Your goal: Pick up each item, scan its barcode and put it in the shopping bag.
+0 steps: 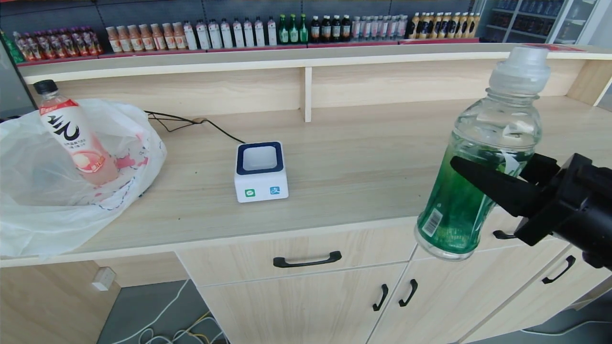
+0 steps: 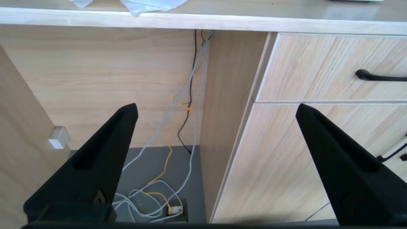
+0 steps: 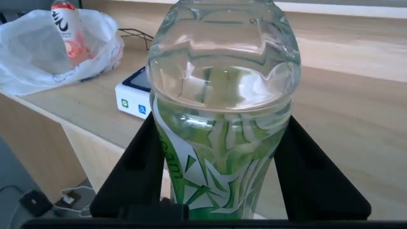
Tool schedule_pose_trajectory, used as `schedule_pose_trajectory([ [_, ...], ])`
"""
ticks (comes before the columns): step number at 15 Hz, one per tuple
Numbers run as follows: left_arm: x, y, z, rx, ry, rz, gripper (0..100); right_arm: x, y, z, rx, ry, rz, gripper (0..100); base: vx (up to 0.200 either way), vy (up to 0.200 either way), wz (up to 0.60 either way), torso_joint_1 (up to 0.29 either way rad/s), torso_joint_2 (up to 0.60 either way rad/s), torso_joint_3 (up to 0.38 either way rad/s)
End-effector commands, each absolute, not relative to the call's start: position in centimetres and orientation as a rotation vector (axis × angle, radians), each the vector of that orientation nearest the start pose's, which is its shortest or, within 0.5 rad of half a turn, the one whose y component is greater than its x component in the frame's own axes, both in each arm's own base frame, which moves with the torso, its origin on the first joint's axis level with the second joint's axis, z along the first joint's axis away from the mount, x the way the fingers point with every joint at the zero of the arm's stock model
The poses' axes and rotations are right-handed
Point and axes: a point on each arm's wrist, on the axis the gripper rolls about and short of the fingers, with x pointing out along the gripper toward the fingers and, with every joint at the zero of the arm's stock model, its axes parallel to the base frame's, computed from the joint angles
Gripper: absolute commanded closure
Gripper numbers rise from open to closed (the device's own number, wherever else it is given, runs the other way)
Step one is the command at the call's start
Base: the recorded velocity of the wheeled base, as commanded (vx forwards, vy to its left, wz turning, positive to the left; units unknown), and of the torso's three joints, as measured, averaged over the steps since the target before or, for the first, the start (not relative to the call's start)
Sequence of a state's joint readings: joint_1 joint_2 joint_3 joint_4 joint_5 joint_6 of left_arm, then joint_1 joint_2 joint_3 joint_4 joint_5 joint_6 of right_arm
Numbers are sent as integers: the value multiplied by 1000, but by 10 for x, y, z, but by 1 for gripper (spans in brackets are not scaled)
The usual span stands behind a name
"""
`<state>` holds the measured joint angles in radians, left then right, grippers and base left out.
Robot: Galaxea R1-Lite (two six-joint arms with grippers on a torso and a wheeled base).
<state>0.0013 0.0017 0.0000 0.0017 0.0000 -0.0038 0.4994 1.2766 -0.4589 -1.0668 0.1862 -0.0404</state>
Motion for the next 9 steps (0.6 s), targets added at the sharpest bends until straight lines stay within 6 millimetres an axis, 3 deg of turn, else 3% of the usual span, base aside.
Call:
schedule_pose_trajectory([
  [1,-23,0,75,-5,3,2,0,149,88,241,71,-275,753,100,0,0,0,0,0,0],
  [4,-23,0,75,-5,3,2,0,135,84,254,144,-306,907,100,0,0,0,0,0,0],
  [9,-23,0,75,-5,3,0,0,106,73,253,228,-294,1065,100,0,0,0,0,0,0],
])
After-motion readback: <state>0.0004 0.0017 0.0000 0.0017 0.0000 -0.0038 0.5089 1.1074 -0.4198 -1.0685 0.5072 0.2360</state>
